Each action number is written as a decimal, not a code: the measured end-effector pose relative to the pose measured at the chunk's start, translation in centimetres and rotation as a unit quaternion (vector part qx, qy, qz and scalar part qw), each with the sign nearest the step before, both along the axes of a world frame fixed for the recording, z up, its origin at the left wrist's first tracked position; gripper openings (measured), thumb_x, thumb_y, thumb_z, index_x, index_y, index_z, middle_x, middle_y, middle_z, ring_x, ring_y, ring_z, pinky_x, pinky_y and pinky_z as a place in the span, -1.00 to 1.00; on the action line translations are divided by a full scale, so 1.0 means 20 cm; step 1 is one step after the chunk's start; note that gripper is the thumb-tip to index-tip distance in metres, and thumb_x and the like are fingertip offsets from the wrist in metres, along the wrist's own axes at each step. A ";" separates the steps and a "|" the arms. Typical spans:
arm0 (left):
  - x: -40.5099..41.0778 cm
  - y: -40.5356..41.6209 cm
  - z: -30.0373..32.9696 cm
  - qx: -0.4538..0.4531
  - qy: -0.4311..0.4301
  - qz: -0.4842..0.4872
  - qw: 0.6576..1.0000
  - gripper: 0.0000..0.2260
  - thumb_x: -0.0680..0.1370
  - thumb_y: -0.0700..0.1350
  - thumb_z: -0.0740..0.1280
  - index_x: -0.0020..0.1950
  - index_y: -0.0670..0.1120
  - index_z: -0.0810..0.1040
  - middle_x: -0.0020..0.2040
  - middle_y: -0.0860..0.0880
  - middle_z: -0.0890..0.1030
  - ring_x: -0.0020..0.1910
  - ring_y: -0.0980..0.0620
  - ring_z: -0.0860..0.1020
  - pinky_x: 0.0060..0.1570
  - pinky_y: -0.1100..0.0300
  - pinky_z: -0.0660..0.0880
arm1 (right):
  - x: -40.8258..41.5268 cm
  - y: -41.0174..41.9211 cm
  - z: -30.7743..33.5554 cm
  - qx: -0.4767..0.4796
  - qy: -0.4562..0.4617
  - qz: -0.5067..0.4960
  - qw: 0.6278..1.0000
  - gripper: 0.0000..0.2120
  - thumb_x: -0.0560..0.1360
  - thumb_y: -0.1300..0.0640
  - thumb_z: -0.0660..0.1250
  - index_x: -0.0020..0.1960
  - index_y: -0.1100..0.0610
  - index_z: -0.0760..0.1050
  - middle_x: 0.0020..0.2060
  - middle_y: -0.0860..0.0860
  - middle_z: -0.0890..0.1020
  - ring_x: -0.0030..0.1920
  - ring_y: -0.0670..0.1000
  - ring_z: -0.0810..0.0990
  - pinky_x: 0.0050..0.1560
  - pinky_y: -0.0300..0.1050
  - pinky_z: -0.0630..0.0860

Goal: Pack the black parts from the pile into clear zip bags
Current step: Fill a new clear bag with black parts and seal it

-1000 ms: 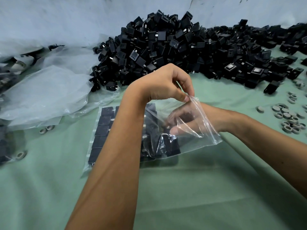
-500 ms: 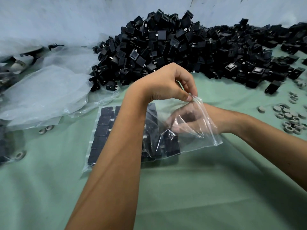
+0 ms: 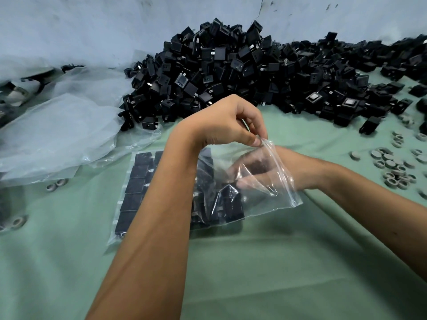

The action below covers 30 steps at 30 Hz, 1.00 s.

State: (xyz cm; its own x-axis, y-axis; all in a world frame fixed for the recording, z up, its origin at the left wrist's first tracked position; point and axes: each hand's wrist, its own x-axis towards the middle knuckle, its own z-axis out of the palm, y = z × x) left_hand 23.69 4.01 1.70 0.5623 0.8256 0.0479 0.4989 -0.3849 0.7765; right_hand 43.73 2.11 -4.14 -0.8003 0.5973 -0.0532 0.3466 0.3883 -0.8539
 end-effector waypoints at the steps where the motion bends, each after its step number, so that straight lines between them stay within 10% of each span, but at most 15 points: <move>1: 0.00 0.00 0.00 -0.002 -0.001 0.003 1.000 -0.87 0.46 -0.38 0.51 -0.05 -0.20 0.71 -0.04 -0.34 0.67 -0.21 0.07 0.59 -0.08 0.20 0.57 | 0.03 0.03 0.01 -0.012 -0.006 0.004 1.000 -0.77 0.59 0.28 0.42 0.24 0.15 0.65 0.07 0.01 0.73 0.03 -0.02 0.69 0.12 -0.01 0.65; 7: -0.03 0.01 -0.04 -0.031 0.025 0.019 0.999 -0.85 0.44 -0.39 0.52 -0.05 -0.20 0.71 -0.06 -0.36 0.67 -0.17 -0.01 0.60 0.02 0.02 0.60 | 0.11 0.31 0.01 -0.027 0.054 -0.293 0.954 -0.68 0.52 0.50 0.26 -0.12 0.16 0.67 -0.35 0.04 0.68 -0.42 -0.07 0.58 -0.39 -0.15 0.48; 10: -0.02 0.01 -0.05 -0.051 0.045 0.023 0.997 -0.86 0.44 -0.38 0.53 -0.06 -0.21 0.71 -0.05 -0.35 0.68 -0.15 -0.05 0.61 0.17 -0.15 0.58 | -0.01 0.49 -0.04 0.149 -0.071 -0.377 0.911 -0.82 0.54 0.28 0.36 0.05 0.07 0.66 -0.15 0.02 0.69 -0.22 -0.01 0.64 -0.14 -0.07 0.59; 13: -0.04 0.01 -0.05 -0.056 0.042 0.027 0.997 -0.87 0.43 -0.36 0.55 -0.06 -0.21 0.72 -0.04 -0.37 0.65 -0.15 -0.05 0.58 0.18 -0.22 0.55 | -0.11 0.64 -0.06 0.300 -0.178 -0.331 0.876 -0.51 0.55 0.17 0.41 0.47 0.03 0.46 0.34 0.17 0.48 0.32 0.21 0.44 0.35 0.07 0.44; 17: -0.05 0.02 -0.06 -0.059 0.033 0.021 0.998 -0.88 0.43 -0.33 0.56 -0.08 -0.18 0.73 -0.05 -0.34 0.65 -0.17 -0.02 0.56 0.05 -0.05 0.58 | -0.21 0.78 -0.02 0.390 -0.289 -0.250 0.838 -0.24 0.53 0.17 0.39 0.65 -0.06 0.15 0.64 0.08 0.09 0.57 0.23 0.08 0.39 0.30 0.35; 24: -0.07 0.03 -0.05 -0.056 0.033 0.013 0.998 -0.87 0.43 -0.33 0.55 -0.08 -0.16 0.73 -0.05 -0.31 0.66 -0.18 0.02 0.57 0.02 0.06 0.56 | -0.20 0.75 -0.01 0.415 -0.234 -0.267 0.838 -0.67 0.48 0.24 0.43 0.21 0.11 0.46 0.20 0.14 0.37 0.02 0.25 0.50 0.00 0.12 0.53; 30: -0.06 0.01 -0.04 -0.049 0.042 0.018 0.998 -0.86 0.43 -0.37 0.54 -0.06 -0.20 0.72 -0.05 -0.30 0.68 -0.19 0.08 0.59 0.11 -0.01 0.60 | -0.04 0.59 0.06 0.360 -0.289 -0.225 0.858 -0.68 0.51 0.01 0.50 0.17 0.14 0.60 0.03 0.15 0.67 0.10 0.25 0.62 0.08 0.05 0.56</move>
